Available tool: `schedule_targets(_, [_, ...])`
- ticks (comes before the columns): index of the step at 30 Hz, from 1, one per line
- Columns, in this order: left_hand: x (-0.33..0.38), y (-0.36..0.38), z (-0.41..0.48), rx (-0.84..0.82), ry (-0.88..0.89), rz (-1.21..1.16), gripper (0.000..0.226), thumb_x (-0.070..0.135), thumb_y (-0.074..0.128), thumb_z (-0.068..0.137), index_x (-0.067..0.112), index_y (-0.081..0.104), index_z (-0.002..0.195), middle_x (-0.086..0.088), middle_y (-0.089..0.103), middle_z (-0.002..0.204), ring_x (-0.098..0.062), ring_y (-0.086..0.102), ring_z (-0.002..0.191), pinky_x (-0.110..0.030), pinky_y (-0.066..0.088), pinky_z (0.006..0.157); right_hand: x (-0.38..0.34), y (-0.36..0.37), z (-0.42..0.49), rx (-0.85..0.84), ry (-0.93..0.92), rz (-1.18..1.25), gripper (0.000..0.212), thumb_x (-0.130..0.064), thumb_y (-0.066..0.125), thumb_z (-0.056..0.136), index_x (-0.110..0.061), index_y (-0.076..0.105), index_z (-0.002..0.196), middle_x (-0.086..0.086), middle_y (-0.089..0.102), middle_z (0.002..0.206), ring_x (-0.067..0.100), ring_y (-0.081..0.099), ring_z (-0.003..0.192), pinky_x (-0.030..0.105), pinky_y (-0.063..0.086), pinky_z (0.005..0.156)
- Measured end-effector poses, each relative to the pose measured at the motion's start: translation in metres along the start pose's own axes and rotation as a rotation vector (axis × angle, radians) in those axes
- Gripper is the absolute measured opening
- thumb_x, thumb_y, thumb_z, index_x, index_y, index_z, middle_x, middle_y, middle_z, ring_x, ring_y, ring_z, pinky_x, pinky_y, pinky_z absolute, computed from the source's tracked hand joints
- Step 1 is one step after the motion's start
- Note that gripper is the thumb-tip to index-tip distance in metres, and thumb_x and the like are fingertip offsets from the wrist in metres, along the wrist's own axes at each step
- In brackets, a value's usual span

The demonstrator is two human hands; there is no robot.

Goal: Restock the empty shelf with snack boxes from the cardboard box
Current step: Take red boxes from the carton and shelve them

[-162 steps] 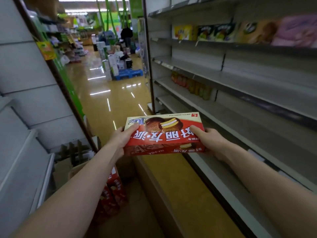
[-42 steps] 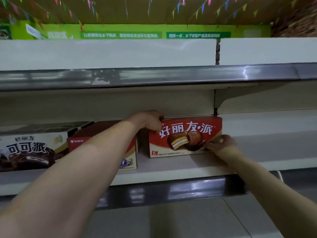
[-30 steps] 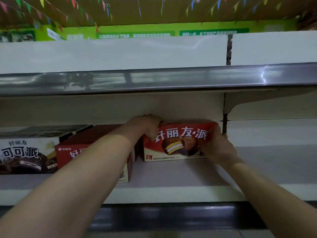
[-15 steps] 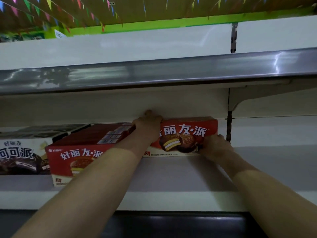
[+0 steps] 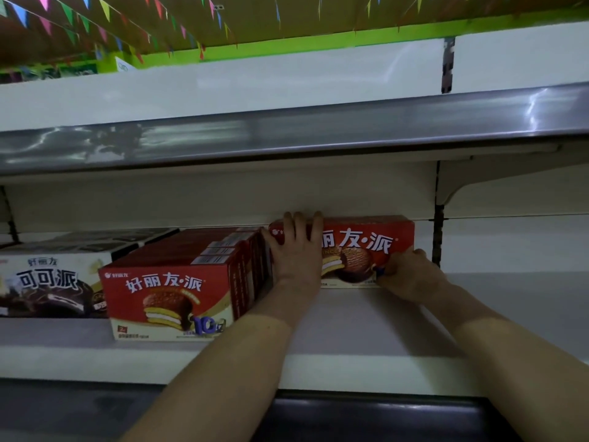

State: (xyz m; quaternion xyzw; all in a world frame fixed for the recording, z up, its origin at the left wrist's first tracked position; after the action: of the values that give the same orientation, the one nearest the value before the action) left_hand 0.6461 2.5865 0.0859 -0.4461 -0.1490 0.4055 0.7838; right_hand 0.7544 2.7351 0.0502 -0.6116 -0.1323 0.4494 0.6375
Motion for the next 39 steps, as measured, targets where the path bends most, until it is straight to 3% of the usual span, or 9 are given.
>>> schedule_targets(7, [-0.016, 0.006, -0.005, -0.009, -0.033, -0.106, 0.098, 0.013, 0.065, 0.085, 0.023, -0.005, 0.154, -0.017, 0.004, 0.157, -0.035, -0.003, 0.147, -0.063, 0.024, 0.109, -0.013, -0.001, -0.004, -0.001, -0.038, 0.002, 0.021, -0.037, 0.059, 0.086, -0.019, 0.058, 0.097, 0.013, 0.058, 0.113, 0.026, 0.054, 0.100, 0.036, 0.047, 0.087])
schedule_targets(12, [-0.016, 0.004, -0.009, -0.014, -0.012, -0.083, 0.096, 0.015, 0.063, 0.088, 0.023, -0.006, 0.154, -0.018, 0.003, 0.158, -0.036, -0.003, 0.147, -0.063, 0.023, 0.110, -0.026, -0.007, -0.024, 0.031, -0.024, -0.153, 0.039, -0.032, 0.053, 0.095, -0.013, 0.049, 0.129, 0.014, 0.047, 0.124, 0.027, 0.052, 0.111, 0.035, 0.044, 0.091])
schedule_targets(15, [-0.013, 0.000, -0.010, 0.009, 0.007, 0.004, 0.097, 0.016, 0.061, 0.089, 0.024, -0.010, 0.153, -0.020, -0.001, 0.158, -0.038, -0.004, 0.147, -0.066, 0.019, 0.110, -0.039, -0.015, -0.038, 0.087, -0.059, -0.376, 0.033, -0.029, 0.048, 0.097, -0.017, 0.050, 0.128, 0.007, 0.055, 0.122, 0.022, 0.056, 0.111, 0.030, 0.043, 0.084])
schedule_targets(18, [-0.004, -0.002, -0.011, 0.030, 0.032, 0.021, 0.097, 0.018, 0.061, 0.089, 0.025, -0.011, 0.153, -0.018, -0.003, 0.159, -0.037, -0.006, 0.148, -0.069, 0.014, 0.110, -0.053, -0.017, -0.046, 0.129, -0.152, -0.369, 0.034, -0.028, 0.045, 0.098, -0.020, 0.047, 0.131, 0.005, 0.058, 0.122, 0.023, 0.057, 0.110, 0.031, 0.043, 0.085])
schedule_targets(23, [0.000, 0.003, -0.011, 0.050, 0.031, 0.015, 0.095, 0.022, 0.063, 0.089, 0.026, -0.006, 0.154, -0.019, 0.009, 0.156, -0.035, 0.006, 0.146, -0.060, 0.032, 0.106, -0.082, -0.025, -0.053, 0.289, -0.385, -0.247, 0.055, -0.031, 0.052, 0.093, -0.019, 0.037, 0.144, 0.010, 0.034, 0.141, 0.030, 0.034, 0.128, 0.040, 0.037, 0.100])
schedule_targets(27, [0.000, 0.001, -0.010, 0.047, 0.046, 0.025, 0.085, 0.020, 0.054, 0.094, 0.024, -0.006, 0.154, -0.019, 0.012, 0.155, -0.035, 0.009, 0.145, -0.059, 0.032, 0.106, -0.091, -0.014, -0.048, 0.311, -0.454, -0.313, 0.059, -0.029, 0.056, 0.093, -0.018, 0.033, 0.146, 0.009, 0.015, 0.154, 0.030, 0.012, 0.143, 0.046, 0.028, 0.108])
schedule_targets(30, [0.000, 0.000, -0.010, -0.002, 0.054, 0.034, 0.094, 0.019, 0.060, 0.090, 0.024, -0.010, 0.154, -0.019, 0.009, 0.155, -0.035, 0.007, 0.146, -0.060, 0.029, 0.108, -0.088, -0.005, -0.040, 0.281, -0.438, -0.337, 0.056, -0.030, 0.056, 0.094, -0.015, 0.036, 0.145, 0.011, 0.007, 0.157, 0.030, 0.002, 0.147, 0.051, 0.029, 0.109])
schedule_targets(35, [-0.007, -0.010, -0.013, -0.155, 0.067, -0.034, 0.108, 0.022, 0.070, 0.084, 0.024, -0.012, 0.154, -0.017, 0.000, 0.158, -0.034, -0.002, 0.148, -0.061, 0.021, 0.112, -0.093, -0.011, -0.043, 0.202, -0.424, -0.398, 0.057, -0.032, 0.056, 0.094, -0.014, 0.036, 0.143, 0.010, 0.006, 0.154, 0.030, 0.005, 0.145, 0.050, 0.033, 0.107])
schedule_targets(39, [-0.019, -0.030, -0.033, -0.040, 0.010, -0.036, 0.077, 0.025, 0.057, 0.091, 0.020, 0.013, 0.154, -0.015, 0.021, 0.154, -0.032, 0.016, 0.144, -0.057, 0.021, 0.112, -0.101, -0.025, -0.064, 0.170, -0.442, -0.334, 0.045, -0.025, 0.055, 0.092, -0.016, 0.046, 0.134, 0.011, 0.028, 0.140, 0.031, 0.032, 0.130, 0.046, 0.035, 0.102])
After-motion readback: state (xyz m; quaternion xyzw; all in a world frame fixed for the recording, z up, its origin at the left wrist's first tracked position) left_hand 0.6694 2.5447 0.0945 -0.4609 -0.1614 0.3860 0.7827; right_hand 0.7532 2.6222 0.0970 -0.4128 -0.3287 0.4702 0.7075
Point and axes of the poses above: each hand's wrist, its own z-axis towards the middle knuckle, its own y-axis out of the palm, x = y × z, the point moved 6 cm from there along z, towards the middle knuckle
